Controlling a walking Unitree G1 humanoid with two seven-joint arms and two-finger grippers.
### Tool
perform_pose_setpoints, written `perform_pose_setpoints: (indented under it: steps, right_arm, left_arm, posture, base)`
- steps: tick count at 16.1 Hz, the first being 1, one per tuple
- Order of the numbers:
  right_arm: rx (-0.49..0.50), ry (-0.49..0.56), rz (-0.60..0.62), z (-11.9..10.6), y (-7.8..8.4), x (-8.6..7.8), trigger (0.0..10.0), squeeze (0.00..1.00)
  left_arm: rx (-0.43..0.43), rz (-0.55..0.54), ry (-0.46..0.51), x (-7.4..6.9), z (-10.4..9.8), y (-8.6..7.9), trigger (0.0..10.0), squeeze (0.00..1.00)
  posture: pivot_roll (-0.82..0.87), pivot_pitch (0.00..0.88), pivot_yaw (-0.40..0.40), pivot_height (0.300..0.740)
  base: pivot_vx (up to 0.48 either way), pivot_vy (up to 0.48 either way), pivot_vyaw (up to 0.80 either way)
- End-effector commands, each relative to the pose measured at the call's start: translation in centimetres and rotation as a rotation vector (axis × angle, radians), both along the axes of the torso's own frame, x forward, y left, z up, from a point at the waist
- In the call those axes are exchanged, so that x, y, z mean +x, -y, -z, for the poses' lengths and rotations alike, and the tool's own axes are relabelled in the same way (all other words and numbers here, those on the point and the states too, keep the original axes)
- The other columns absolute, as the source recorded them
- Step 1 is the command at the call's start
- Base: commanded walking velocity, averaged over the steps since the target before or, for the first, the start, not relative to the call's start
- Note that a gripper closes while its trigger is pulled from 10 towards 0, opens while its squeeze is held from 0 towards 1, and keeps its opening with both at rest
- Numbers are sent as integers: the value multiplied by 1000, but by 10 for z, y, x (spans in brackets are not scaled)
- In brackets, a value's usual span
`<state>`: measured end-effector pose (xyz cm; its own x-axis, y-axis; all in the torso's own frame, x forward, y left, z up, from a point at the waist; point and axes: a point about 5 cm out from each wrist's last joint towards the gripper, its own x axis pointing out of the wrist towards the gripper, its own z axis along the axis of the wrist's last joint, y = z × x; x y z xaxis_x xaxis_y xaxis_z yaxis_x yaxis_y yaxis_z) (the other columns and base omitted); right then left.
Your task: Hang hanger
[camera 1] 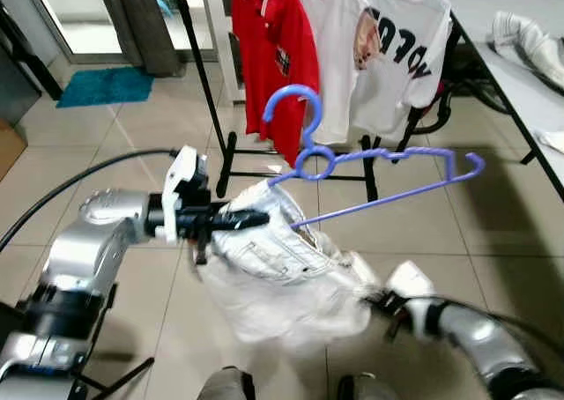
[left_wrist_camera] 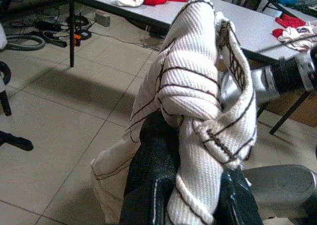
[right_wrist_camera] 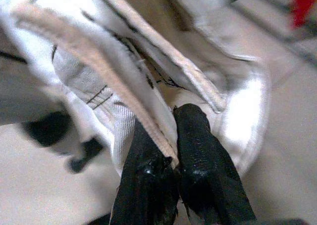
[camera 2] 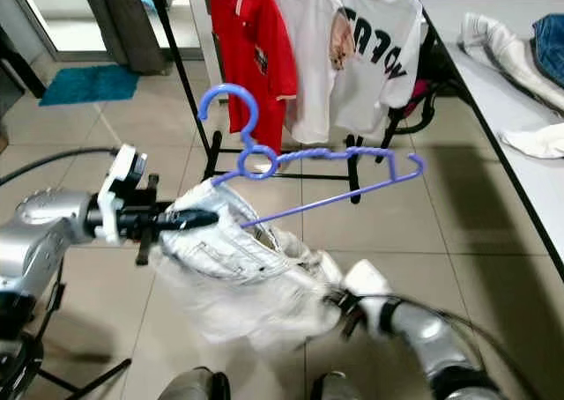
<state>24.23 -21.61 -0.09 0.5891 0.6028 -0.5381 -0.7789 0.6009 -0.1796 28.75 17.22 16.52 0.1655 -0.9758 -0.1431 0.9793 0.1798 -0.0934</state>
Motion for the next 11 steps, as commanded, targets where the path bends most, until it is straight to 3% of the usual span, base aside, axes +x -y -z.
perform_pose_setpoints:
  steps: [1, 2, 5, 7, 8, 11]
  right_arm:
    - [-38, 97, 97, -13, 18, 10, 0, 0]
    - [-66, 209, 195, -33, 34, 26, 0, 0]
    - [-102, 314, 265, -53, 49, 38, 0, 0]
    - [-105, 367, 310, -62, 58, 40, 0, 0]
    - [-126, 391, 309, -65, 59, 42, 0, 0]
    - [-139, 462, 336, -81, 66, 50, 0, 0]
  left_arm:
    - [14, 8, 75, -4, -12, -8, 0, 0]
    - [32, 37, 55, -10, -4, -6, 0, 0]
    - [76, 29, 39, -16, 14, -7, 0, 0]
    - [193, -142, 106, -11, 30, -18, 0, 0]
    - [173, -206, 98, -11, 32, -25, 0, 0]
    - [184, -210, 92, -16, 39, -27, 0, 0]
  posture:
    - [60, 5, 32, 740]
    - [36, 2, 44, 740]
    - [19, 0, 51, 740]
    - [20, 0, 32, 740]
    - [6, 0, 46, 740]
    - [4, 0, 39, 740]
  base:
    - [0, 0, 0]
    - [0, 0, 0]
    - [0, 0, 0]
    - [0, 0, 0]
    - [0, 0, 0]
    - [0, 0, 0]
